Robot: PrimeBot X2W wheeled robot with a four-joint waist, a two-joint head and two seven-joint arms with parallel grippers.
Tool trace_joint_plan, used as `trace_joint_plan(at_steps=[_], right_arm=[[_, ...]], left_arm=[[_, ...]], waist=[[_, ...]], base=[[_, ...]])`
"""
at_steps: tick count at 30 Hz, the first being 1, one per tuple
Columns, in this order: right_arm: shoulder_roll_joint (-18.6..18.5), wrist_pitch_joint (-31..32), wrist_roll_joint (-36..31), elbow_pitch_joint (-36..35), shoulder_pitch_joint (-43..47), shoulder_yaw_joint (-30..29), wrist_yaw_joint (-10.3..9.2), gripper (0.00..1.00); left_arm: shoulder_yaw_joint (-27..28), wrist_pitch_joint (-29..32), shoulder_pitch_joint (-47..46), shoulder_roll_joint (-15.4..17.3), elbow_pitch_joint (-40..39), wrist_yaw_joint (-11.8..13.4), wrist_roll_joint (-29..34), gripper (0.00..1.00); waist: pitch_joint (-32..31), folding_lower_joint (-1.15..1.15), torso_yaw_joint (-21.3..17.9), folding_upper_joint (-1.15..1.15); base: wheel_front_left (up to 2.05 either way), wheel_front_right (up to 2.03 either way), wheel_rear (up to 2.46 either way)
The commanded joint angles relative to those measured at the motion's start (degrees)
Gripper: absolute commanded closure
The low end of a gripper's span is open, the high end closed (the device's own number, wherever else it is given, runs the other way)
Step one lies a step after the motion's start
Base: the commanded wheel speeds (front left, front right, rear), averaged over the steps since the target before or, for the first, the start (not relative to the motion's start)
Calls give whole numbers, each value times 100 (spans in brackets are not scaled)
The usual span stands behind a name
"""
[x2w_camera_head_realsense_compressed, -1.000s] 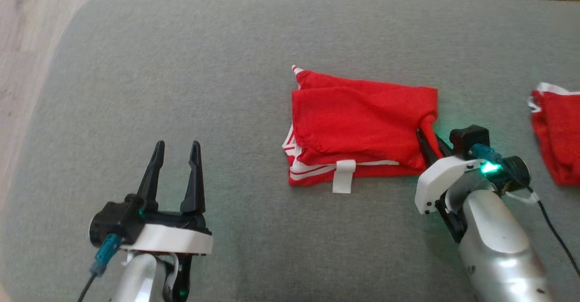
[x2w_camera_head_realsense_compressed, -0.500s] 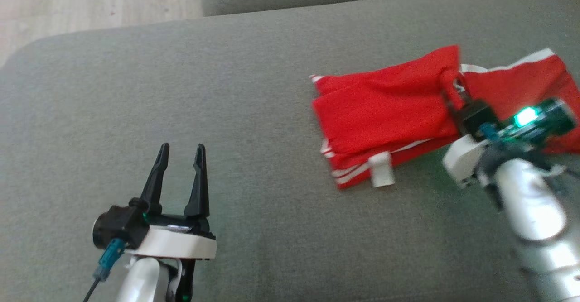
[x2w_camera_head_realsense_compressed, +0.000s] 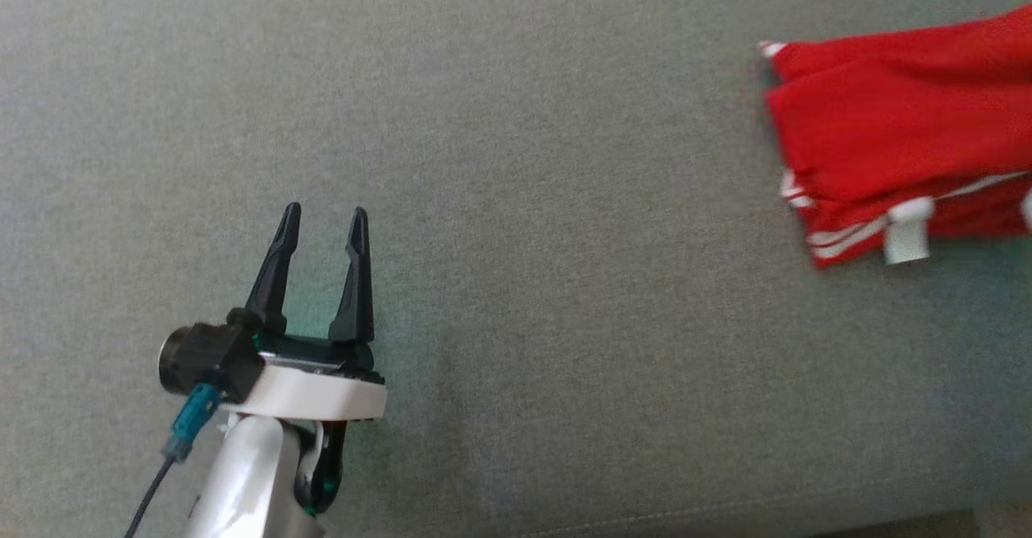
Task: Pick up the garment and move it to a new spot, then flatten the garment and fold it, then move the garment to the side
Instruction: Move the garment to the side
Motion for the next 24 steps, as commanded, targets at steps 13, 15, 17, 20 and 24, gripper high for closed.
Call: trace_joint_plan(at_steps=[13,15,17,20,24], right_arm=[[-435,34,18,60,-250,-637,-5,98],[-366,51,6,39,-242,-744,-5,0],[-276,55,17,4,-215,-850,-5,0],[-108,16,31,-124,-175,-940,-5,0],[266,-79,42,-402,-132,-970,-5,0]], left_arm=[[219,-29,-347,24,-114,-37,17,0],[218,-29,-352,24,-100,-38,9,0],[221,-29,-346,24,-86,-38,-3,0],[232,-29,-322,24,-56,-38,-23,0],[281,-29,-239,23,-42,-39,-66,0]], waist=[[292,-1,108,0],[267,-1,116,0],[224,-1,122,0],[112,-1,133,0],[-151,-1,141,0]], base=[[0,0,0],[0,0,0],[0,0,0],[0,0,0],[0,0,0]])
